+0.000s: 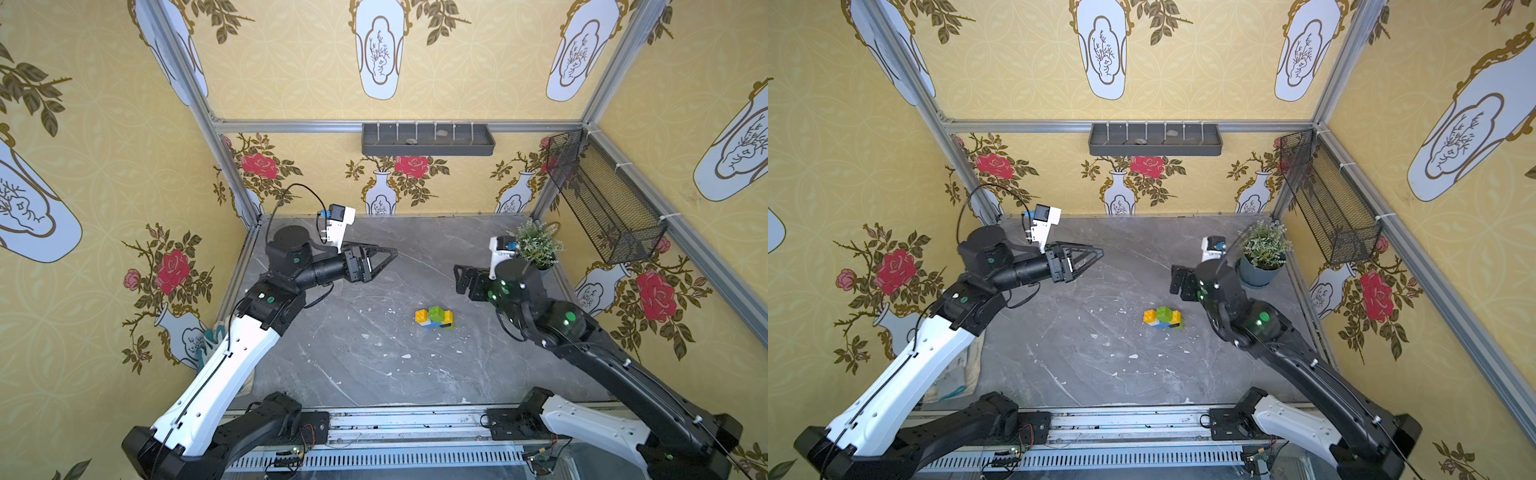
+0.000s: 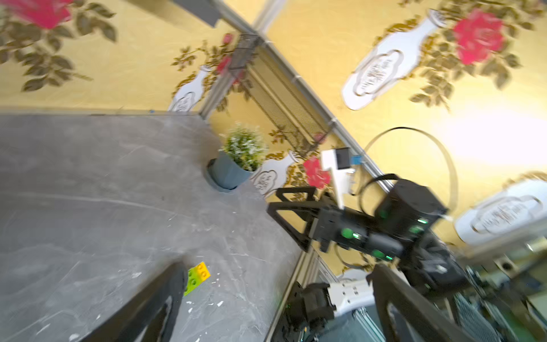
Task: Assemble the number 4 with lego
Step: Reset both arms
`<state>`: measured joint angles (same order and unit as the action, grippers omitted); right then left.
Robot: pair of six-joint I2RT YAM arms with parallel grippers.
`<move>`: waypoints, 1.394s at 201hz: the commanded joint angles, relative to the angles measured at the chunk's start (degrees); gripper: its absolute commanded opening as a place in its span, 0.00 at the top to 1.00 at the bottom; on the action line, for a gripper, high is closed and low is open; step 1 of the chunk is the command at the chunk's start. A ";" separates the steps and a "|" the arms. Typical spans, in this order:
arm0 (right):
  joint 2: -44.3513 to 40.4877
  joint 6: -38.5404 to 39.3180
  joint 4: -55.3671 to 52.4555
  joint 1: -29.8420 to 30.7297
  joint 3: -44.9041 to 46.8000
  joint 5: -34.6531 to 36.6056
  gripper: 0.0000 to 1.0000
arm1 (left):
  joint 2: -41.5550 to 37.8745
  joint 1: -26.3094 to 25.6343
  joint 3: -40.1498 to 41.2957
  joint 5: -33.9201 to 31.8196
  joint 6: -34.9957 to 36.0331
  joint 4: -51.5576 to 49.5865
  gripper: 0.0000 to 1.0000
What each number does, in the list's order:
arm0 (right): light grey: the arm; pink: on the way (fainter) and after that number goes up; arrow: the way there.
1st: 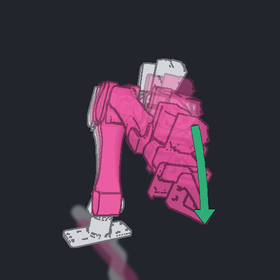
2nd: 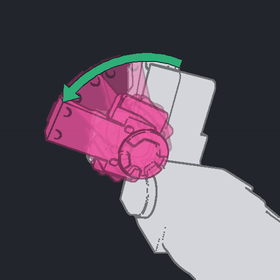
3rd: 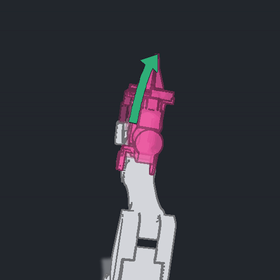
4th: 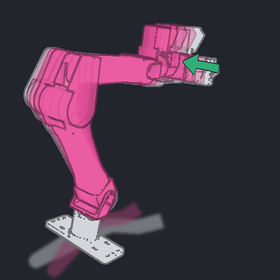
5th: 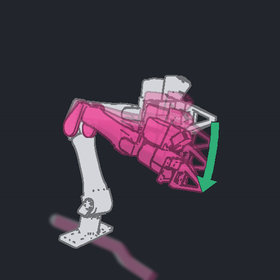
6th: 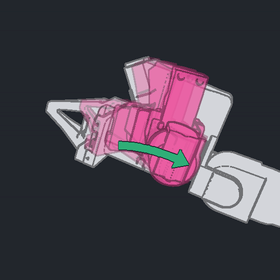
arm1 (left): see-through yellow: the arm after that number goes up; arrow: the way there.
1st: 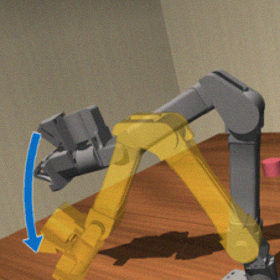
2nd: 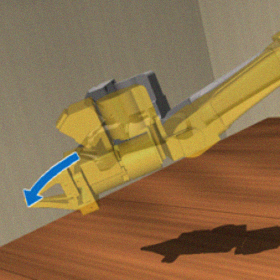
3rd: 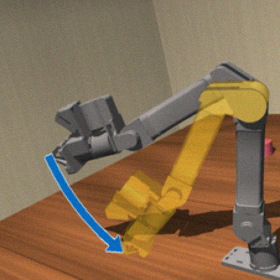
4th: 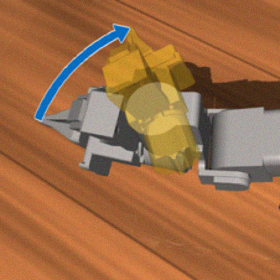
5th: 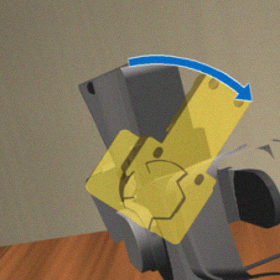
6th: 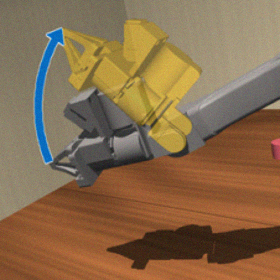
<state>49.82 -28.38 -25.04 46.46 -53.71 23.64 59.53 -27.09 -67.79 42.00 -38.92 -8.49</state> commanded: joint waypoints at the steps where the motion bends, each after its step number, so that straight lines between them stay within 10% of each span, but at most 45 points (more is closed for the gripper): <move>1: -8.79 4.80 16.81 0.05 11.07 5.33 0.02 | -3.17 0.90 -0.75 3.15 9.09 -6.69 0.00; 28: -8.72 2.55 10.68 -1.52 15.39 13.90 0.03 | -8.52 0.90 3.24 -19.16 20.57 -13.61 0.00; 47: -0.56 1.03 5.42 -4.91 13.82 17.26 0.02 | -13.42 0.94 9.73 -55.36 23.60 -12.09 0.00; 59: 2.33 1.34 6.88 -7.92 15.07 20.16 0.02 | -16.36 1.54 17.03 -75.91 23.54 -5.23 0.00; 75: 3.44 3.26 14.06 -14.90 19.07 18.91 0.02 | -19.52 5.11 28.72 -84.99 29.54 11.16 0.00; 129: 8.32 2.00 31.61 -36.68 31.07 22.30 0.02 | -8.96 24.08 46.35 -75.02 28.94 25.16 0.00; 166: 10.03 14.04 56.63 -40.69 42.46 20.12 0.02 | 0.55 24.61 53.78 -71.23 33.35 42.11 0.00; 230: 24.17 19.87 89.95 -49.70 50.17 -8.74 0.03 | 12.58 25.60 55.67 -60.15 37.56 57.60 0.00; 280: 32.65 21.58 89.20 -50.73 45.71 -16.72 0.02 | 15.79 25.70 58.34 -58.45 38.56 65.53 0.00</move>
<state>81.28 -7.55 55.40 -3.57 -8.38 11.35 74.17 -1.45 -10.13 -18.85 -1.89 49.39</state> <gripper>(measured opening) 0.975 0.999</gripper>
